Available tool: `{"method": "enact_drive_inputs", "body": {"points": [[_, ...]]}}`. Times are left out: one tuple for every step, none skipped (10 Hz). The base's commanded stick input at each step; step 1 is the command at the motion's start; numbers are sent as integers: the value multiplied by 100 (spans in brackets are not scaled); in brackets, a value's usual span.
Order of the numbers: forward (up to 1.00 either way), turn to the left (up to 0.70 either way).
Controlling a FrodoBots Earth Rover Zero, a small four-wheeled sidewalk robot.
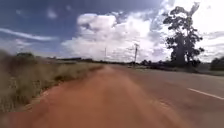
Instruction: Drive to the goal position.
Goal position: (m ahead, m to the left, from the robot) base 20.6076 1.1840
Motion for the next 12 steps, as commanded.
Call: {"method": "enact_drive_inputs", "body": {"points": [[100, 0], [100, 0], [100, 0], [100, 0], [100, 0], [100, 0], [100, -40], [100, -40], [100, -40], [100, 0], [100, 0], [100, 0]]}}
